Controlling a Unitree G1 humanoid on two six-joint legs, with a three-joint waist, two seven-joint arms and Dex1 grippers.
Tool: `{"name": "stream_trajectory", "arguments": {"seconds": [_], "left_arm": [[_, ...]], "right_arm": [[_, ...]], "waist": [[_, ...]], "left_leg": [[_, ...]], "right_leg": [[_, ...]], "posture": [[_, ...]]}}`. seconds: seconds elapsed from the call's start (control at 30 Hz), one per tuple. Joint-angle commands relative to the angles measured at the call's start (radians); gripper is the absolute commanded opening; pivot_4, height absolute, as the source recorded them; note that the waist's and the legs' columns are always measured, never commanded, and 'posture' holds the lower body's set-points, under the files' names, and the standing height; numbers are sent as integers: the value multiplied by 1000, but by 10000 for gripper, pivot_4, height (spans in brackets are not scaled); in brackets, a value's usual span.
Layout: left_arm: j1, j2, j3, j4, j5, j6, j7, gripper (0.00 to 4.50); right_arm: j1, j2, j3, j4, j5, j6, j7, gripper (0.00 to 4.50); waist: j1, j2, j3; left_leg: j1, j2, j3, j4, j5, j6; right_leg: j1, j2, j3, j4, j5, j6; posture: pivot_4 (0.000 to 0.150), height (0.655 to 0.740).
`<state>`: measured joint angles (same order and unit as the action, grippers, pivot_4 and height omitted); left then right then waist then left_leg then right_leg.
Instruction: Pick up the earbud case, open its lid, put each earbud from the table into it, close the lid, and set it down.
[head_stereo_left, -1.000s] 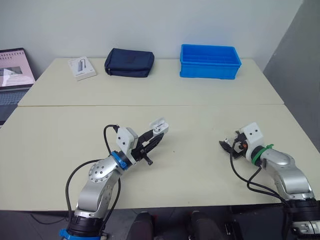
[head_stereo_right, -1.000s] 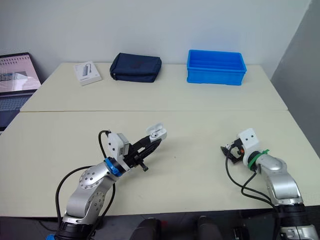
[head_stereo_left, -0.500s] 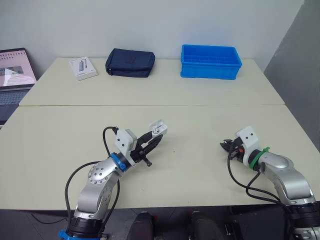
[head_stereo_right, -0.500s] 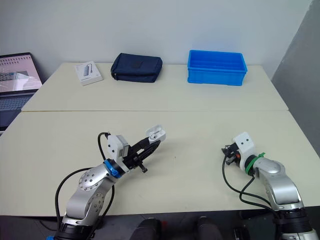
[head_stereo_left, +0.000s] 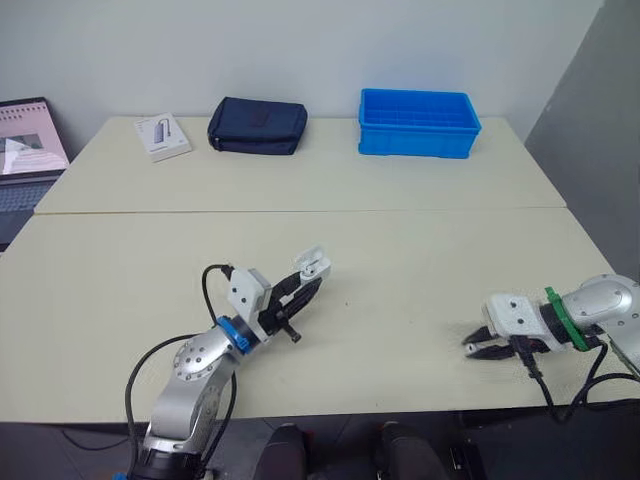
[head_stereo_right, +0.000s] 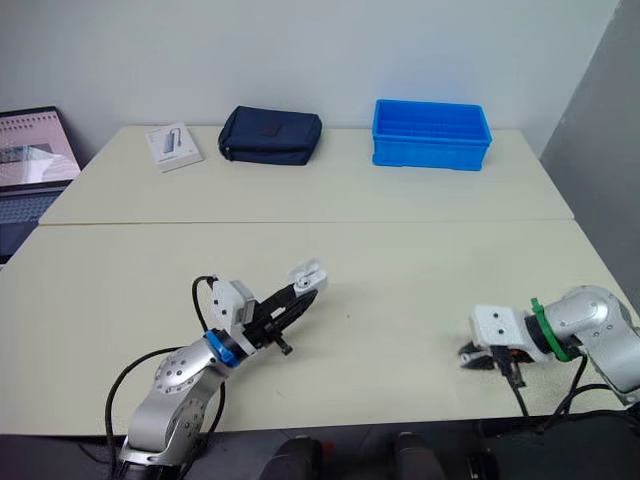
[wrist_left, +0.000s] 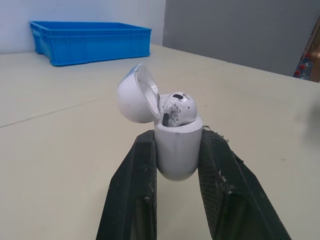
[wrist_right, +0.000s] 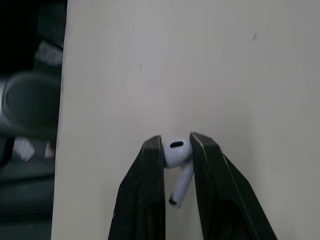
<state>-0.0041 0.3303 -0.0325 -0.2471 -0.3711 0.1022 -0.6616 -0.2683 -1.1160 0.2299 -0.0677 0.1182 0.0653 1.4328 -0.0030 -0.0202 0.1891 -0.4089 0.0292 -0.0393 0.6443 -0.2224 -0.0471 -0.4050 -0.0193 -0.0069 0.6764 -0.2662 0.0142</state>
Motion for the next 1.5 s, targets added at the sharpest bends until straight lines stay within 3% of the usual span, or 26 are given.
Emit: {"name": "stream_trajectory", "arguments": {"seconds": [0.03, 0.37, 0.67, 0.87, 0.97, 1.1, 1.27, 1.5], "left_arm": [[16, 1, 1, -69, -2, -1, 13, 7554], [14, 17, 13, -81, -9, 19, 15, 7554], [15, 26, 11, -89, -13, 27, 18, 7554], [4, 21, 4, -87, -13, 37, 17, 7554], [0, 21, 3, -83, -14, 40, 14, 7554], [-1, 20, -1, -80, -13, 43, 12, 7554], [-4, 19, -4, -77, -13, 46, 10, 7554], [-4, 20, -4, -76, -9, 45, 10, 7554]], "right_arm": [[-45, 6, 25, 66, -49, -91, 42, 3936], [-41, 26, 62, 96, -106, -86, 61, 3936], [-35, 62, 23, 128, -94, -201, 20, 35311], [-13, 29, -80, 16, -15, -187, 6, 35372], [34, -32, -140, -100, -9, -55, -21, 35372], [77, -106, -171, -258, -116, 178, -113, 35372], [103, -160, -111, -418, -145, 432, -112, 35372], [88, -90, 11, -384, -246, 481, -188, 35372]], "waist": [[0, 0, 0], [1, -1, -1], [1, -2, -1], [1, 0, 0], [3, 1, 0], [3, 0, 0], [3, 1, 0], [2, 0, 1]], "left_leg": [[0, 0, 0, 0, 0, 0], [1, 0, 0, 0, 0, 0], [7, 0, 0, 0, 0, 0], [10, 0, -1, -1, 0, 0], [9, 0, -1, -1, 0, 0], [10, 0, 0, -1, 0, 0], [9, 0, 0, -1, 0, -1], [9, 0, 0, -1, 0, -1]], "right_leg": [[0, 0, 0, 0, 0, 0], [1, 0, 0, 1, 0, 0], [8, 0, 0, 1, 0, -1], [11, 0, -1, -1, -1, -2], [10, -1, -1, 0, -1, -1], [10, -1, -1, -1, -1, -2], [10, -2, -1, -1, -2, -4], [10, -2, -1, -2, -5, -8]], "posture": [[1500, 7218], [1500, 7218], [1500, 7218], [1500, 7218], [1500, 7218], [1500, 7218], [1500, 7218], [1500, 7218]]}}
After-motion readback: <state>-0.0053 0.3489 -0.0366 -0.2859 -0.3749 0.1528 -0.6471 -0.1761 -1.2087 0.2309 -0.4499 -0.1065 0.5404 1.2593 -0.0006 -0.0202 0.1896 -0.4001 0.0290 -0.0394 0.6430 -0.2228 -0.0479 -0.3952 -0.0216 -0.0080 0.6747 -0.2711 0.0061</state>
